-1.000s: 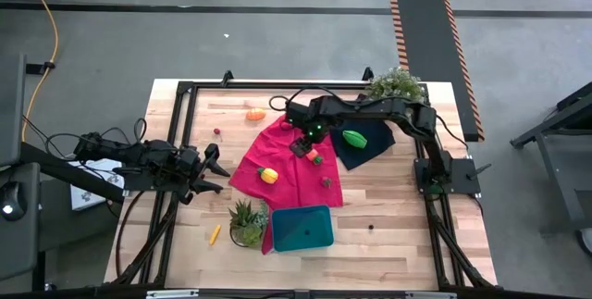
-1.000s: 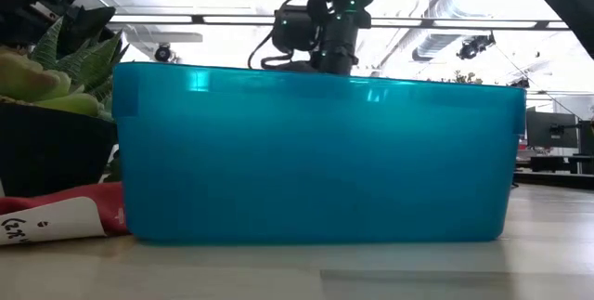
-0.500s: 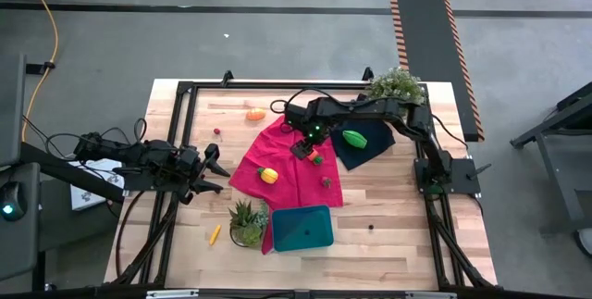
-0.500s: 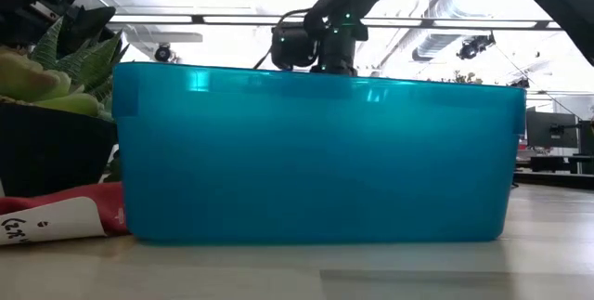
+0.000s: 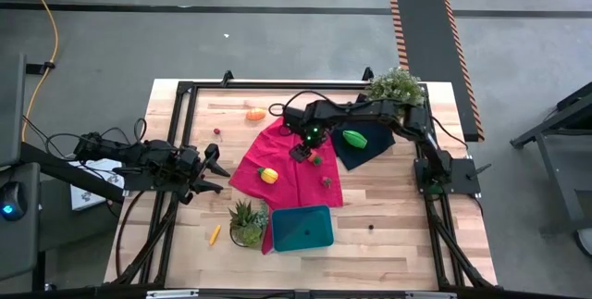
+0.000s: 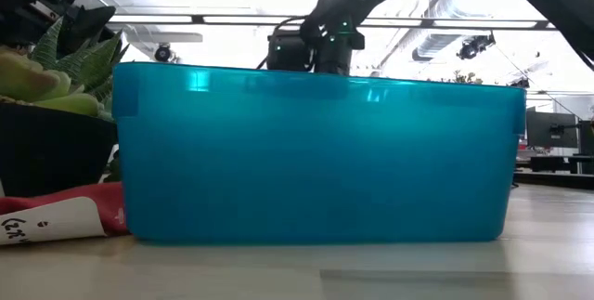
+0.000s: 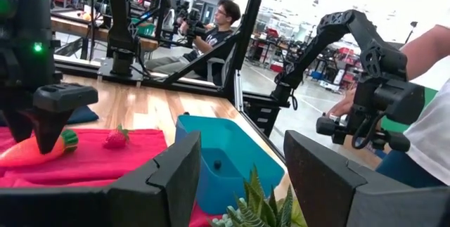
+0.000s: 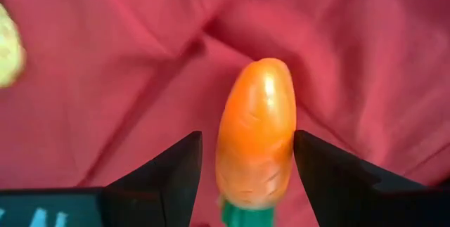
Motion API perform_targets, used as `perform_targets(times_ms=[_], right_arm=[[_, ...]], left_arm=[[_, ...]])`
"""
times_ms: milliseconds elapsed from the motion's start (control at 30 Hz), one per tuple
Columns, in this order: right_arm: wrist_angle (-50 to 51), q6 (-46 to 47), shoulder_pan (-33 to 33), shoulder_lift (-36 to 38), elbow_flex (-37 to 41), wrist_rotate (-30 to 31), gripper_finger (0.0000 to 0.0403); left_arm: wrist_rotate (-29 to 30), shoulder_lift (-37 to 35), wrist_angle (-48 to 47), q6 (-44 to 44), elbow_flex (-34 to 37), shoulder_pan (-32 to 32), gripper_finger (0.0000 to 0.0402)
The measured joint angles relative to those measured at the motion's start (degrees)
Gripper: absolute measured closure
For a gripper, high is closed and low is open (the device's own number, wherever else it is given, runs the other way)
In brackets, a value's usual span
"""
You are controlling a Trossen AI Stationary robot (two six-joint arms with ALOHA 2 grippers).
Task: Pick and placing Produce into tupperware
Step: Put the orange carrot into the blue bin
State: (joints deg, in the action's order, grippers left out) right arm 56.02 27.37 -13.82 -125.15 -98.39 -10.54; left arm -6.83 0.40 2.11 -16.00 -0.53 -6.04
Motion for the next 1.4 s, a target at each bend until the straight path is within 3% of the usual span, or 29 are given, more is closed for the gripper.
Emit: perform_targets(times_ms=[300, 567, 833, 1033, 1400], right_arm=[[0.28, -0.28, 0.00, -0.93, 0.02, -0.44, 0.0187], [0.32, 0.22, 0.00, -1.21, 0.00, -0.44, 0.0187], [0.35, 0.83, 0.00, -1.21, 0.02, -0.44, 0.0187], [0.25, 0.77, 0.00, -1.21, 0.01, -0.40, 0.0189], [0.05, 1.27, 0.00, -1.19, 0.01, -0.05, 0.0234]], left_arm=[[0.00, 0.00, 1.66, -7.30, 0.00, 0.00, 0.0208], [0.44, 0.00, 1.74, -18.85, 0.01, 0.00, 0.0208], [10.14, 0.00, 7.14, -25.75, 0.02, 0.01, 0.0208], [16.93, -0.02, 8.46, -26.17, 0.01, 0.00, 0.0208], [24.81, -0.02, 7.99, -25.62, 0.00, 0.01, 0.0208]])
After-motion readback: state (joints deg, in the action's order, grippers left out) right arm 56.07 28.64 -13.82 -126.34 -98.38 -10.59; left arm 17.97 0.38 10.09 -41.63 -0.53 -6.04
